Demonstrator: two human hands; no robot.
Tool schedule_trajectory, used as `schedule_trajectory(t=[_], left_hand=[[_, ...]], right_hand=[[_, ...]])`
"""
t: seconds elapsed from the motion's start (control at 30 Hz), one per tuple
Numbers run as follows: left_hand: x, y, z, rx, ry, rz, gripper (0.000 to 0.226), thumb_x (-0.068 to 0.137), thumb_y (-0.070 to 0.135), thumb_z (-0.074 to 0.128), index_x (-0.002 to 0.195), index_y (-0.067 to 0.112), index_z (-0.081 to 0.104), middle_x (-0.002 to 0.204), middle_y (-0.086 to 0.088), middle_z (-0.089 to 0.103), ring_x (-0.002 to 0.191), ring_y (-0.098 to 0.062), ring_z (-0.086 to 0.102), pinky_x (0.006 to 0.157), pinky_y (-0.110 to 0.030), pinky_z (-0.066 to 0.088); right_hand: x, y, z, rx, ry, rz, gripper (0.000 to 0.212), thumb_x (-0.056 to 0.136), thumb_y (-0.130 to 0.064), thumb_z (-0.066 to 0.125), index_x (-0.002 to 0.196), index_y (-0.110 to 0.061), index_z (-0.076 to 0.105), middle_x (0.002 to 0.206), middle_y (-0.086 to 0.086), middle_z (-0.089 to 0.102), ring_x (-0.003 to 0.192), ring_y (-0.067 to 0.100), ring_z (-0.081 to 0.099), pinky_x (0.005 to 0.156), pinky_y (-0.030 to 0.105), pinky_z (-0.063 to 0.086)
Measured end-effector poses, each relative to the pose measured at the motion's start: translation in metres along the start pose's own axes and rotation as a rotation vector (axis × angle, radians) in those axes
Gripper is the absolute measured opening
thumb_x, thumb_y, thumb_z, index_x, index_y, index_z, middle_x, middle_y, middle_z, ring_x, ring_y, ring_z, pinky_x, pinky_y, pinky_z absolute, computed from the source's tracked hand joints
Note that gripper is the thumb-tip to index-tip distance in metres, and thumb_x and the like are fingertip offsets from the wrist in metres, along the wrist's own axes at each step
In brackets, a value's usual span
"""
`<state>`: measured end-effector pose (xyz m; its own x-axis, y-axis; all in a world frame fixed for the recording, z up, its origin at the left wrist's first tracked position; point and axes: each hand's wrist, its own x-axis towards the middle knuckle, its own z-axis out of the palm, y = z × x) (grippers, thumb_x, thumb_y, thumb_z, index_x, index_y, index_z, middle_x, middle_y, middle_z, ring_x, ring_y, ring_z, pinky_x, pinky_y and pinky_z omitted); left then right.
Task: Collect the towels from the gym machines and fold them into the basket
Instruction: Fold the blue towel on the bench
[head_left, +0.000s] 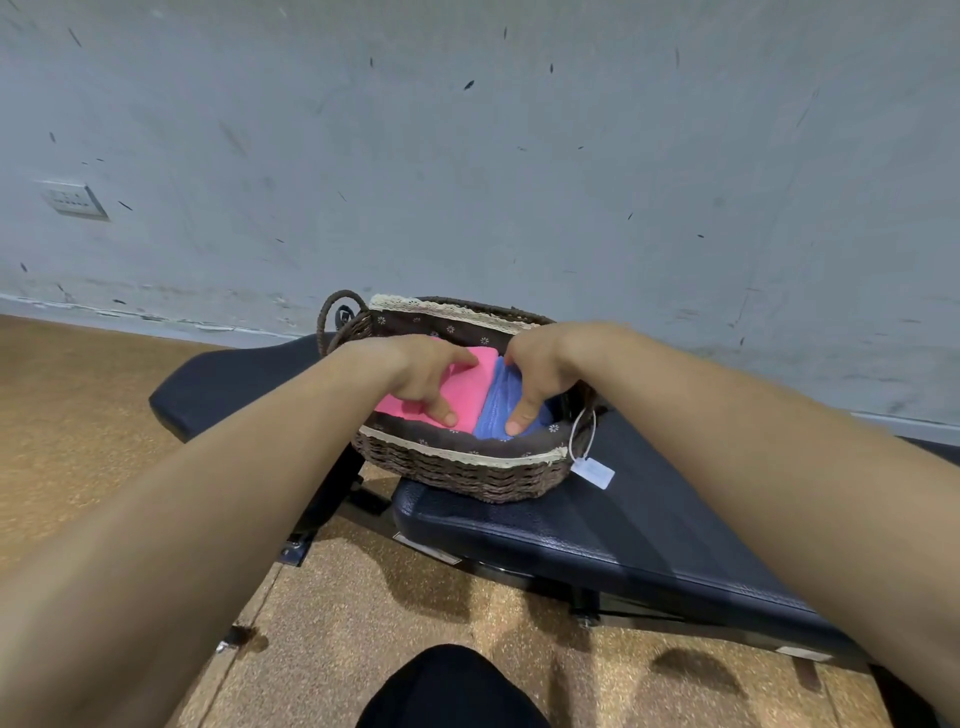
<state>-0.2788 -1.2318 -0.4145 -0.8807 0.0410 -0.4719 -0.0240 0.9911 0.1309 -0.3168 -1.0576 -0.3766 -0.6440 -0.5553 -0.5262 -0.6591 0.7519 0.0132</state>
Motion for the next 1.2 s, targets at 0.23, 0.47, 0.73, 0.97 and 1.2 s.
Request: schedule_trajectory(t=[0.23, 0.47, 0.73, 0.97, 1.2], left_hand=[[0.01, -0.004, -0.005, 0.038, -0.017, 0.036, 0.114, 0.064, 0.047, 0.089, 0.155, 0.035, 0.022, 0.153, 0.002, 0.041, 0.135, -0.027, 0.043, 0.108, -0.036, 0.037], [0.013, -0.002, -0.002, 0.034, -0.051, 0.053, 0.115, 0.063, 0.05, 0.088, 0.154, 0.041, 0.019, 0.155, 0.004, 0.037, 0.131, -0.026, 0.047, 0.111, -0.038, 0.036], [0.006, 0.005, 0.001, 0.057, -0.009, 0.007, 0.112, 0.064, 0.047, 0.088, 0.154, 0.039, 0.023, 0.15, 0.002, 0.046, 0.127, -0.027, 0.052, 0.106, -0.038, 0.041], [-0.049, 0.019, -0.019, -0.03, 0.319, -0.004, 0.065, 0.081, 0.048, 0.074, 0.139, 0.029, 0.053, 0.133, 0.005, 0.061, 0.123, -0.021, 0.056, 0.101, -0.033, 0.044], [-0.108, 0.085, -0.041, -0.062, 0.397, 0.024, 0.052, 0.087, 0.044, 0.069, 0.133, 0.024, 0.057, 0.121, 0.003, 0.067, 0.114, -0.022, 0.06, 0.096, -0.031, 0.045]], right_hand=[[0.014, -0.012, 0.017, -0.114, 0.091, 0.081, 0.067, 0.069, -0.06, 0.082, 0.122, -0.022, 0.063, 0.124, 0.001, 0.051, 0.1, 0.025, 0.056, 0.084, 0.036, 0.051], [0.018, -0.013, 0.028, -0.102, 0.097, 0.099, 0.086, 0.067, -0.071, 0.076, 0.137, -0.025, 0.054, 0.137, 0.004, 0.044, 0.125, 0.026, 0.051, 0.096, 0.04, 0.045], [0.007, -0.016, 0.026, -0.05, 0.1, 0.081, 0.062, 0.076, -0.063, 0.074, 0.119, -0.02, 0.063, 0.117, 0.001, 0.056, 0.109, 0.023, 0.057, 0.087, 0.035, 0.048], [-0.035, -0.019, 0.01, 0.215, 0.354, 0.043, 0.031, 0.081, -0.041, 0.076, 0.089, -0.015, 0.062, 0.083, 0.001, 0.059, 0.084, 0.025, 0.055, 0.069, 0.03, 0.043], [-0.129, 0.015, 0.004, 0.319, 0.513, 0.114, 0.046, 0.083, -0.036, 0.069, 0.121, -0.012, 0.062, 0.116, 0.007, 0.067, 0.106, 0.028, 0.061, 0.089, 0.039, 0.054]])
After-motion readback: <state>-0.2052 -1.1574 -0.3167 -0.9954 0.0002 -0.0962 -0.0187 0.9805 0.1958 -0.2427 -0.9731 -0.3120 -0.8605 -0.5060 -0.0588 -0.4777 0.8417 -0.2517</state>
